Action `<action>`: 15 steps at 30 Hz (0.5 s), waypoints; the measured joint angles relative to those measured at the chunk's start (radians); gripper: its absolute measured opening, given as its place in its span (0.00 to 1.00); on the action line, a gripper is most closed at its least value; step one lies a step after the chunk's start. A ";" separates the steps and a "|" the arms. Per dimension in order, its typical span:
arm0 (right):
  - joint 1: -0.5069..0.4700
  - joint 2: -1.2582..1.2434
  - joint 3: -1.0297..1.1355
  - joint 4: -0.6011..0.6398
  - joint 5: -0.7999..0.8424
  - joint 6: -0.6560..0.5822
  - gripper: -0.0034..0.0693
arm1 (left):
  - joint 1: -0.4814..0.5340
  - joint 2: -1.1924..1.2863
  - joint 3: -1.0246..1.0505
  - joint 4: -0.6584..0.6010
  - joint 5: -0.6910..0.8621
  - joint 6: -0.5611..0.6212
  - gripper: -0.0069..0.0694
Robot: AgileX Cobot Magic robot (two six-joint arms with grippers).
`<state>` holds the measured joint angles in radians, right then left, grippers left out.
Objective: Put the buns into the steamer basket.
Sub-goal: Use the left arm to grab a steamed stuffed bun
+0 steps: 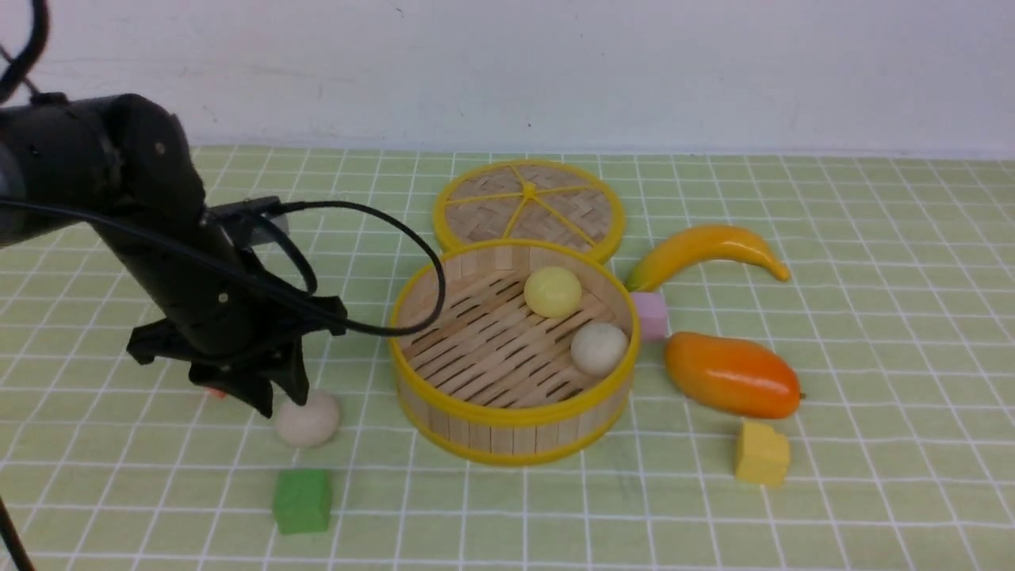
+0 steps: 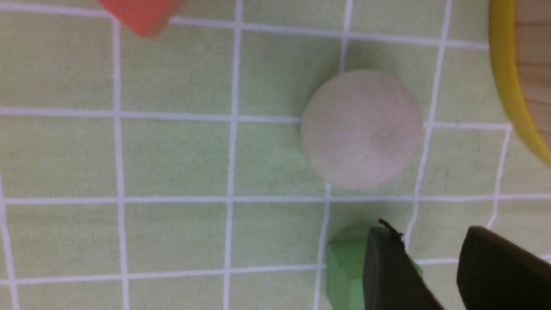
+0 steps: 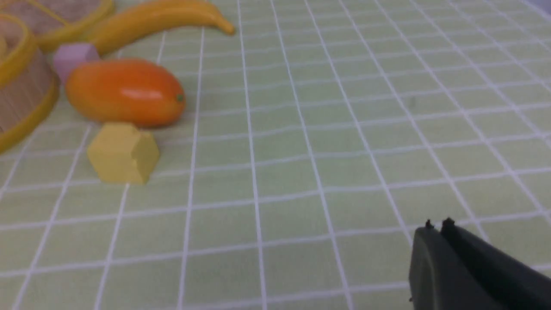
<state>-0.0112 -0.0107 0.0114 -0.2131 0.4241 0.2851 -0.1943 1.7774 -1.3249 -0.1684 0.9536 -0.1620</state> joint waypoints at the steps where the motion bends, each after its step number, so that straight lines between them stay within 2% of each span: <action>1: -0.006 0.000 0.005 0.000 -0.021 0.000 0.07 | -0.024 0.000 -0.006 0.041 0.000 -0.031 0.40; 7: -0.074 0.000 0.008 -0.002 -0.041 0.000 0.08 | -0.052 0.000 -0.019 0.160 -0.050 -0.183 0.40; 15: -0.079 0.000 0.008 -0.002 -0.042 0.000 0.08 | -0.052 0.035 -0.020 0.176 -0.127 -0.184 0.40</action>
<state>-0.0898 -0.0107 0.0190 -0.2151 0.3819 0.2851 -0.2466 1.8122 -1.3449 0.0072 0.8270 -0.3461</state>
